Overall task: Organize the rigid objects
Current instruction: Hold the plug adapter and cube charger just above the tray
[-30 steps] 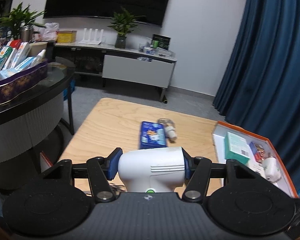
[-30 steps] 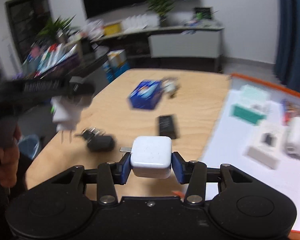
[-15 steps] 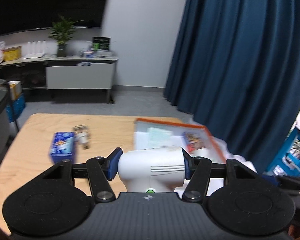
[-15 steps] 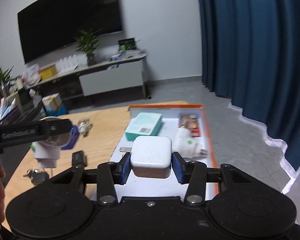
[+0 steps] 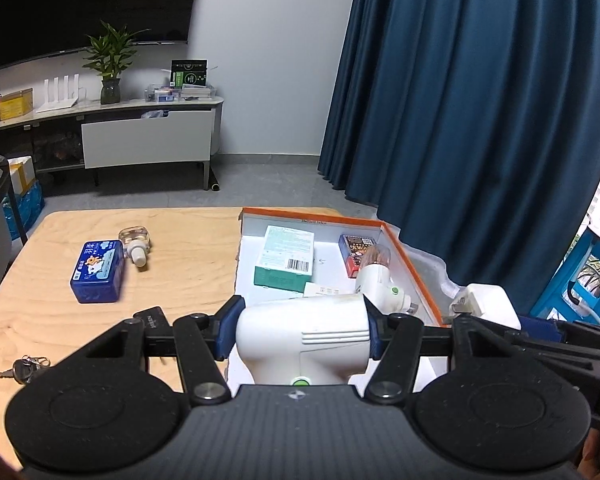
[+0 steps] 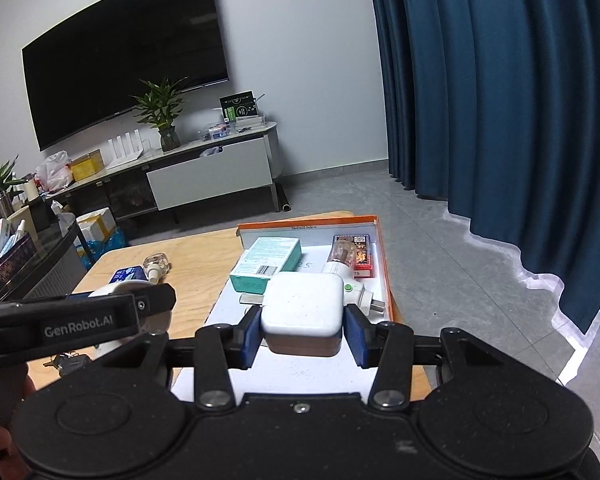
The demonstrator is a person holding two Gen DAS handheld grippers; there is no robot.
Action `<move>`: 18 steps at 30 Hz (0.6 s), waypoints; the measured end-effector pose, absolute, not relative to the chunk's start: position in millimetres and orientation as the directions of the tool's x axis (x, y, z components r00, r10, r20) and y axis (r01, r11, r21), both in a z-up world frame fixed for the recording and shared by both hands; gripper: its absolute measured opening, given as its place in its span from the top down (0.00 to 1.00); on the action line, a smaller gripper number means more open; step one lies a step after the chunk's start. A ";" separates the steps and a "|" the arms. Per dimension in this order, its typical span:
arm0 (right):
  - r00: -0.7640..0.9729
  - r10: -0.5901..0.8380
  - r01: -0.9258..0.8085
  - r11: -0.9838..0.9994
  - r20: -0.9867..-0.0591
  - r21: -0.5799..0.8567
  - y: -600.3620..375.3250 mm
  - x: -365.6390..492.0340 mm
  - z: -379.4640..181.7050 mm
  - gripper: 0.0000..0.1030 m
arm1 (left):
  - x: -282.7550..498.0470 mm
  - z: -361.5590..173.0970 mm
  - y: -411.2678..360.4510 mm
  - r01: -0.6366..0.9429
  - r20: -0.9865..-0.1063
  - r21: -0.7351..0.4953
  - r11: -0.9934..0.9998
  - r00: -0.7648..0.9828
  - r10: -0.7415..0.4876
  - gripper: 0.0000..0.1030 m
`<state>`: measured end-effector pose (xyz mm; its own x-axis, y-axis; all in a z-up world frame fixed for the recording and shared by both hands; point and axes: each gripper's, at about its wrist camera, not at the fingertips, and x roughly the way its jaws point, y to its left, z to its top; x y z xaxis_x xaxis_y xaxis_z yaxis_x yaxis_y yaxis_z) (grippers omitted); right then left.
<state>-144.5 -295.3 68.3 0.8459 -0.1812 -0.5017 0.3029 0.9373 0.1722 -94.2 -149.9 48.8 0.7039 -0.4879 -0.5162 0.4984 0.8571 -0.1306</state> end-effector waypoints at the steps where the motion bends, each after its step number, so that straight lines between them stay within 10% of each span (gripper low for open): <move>1: 0.847 -0.180 0.301 0.938 -0.501 0.173 -295.4 -145.6 68.6 0.48 | -94.6 49.0 -150.6 0.499 -0.516 -0.127 0.857 0.705 -0.487 0.43; 18: 0.843 -0.176 0.296 0.941 -0.509 0.164 -293.8 -147.4 70.4 0.48 | -103.5 48.1 -153.1 0.510 -0.514 -0.120 0.852 0.702 -0.493 0.43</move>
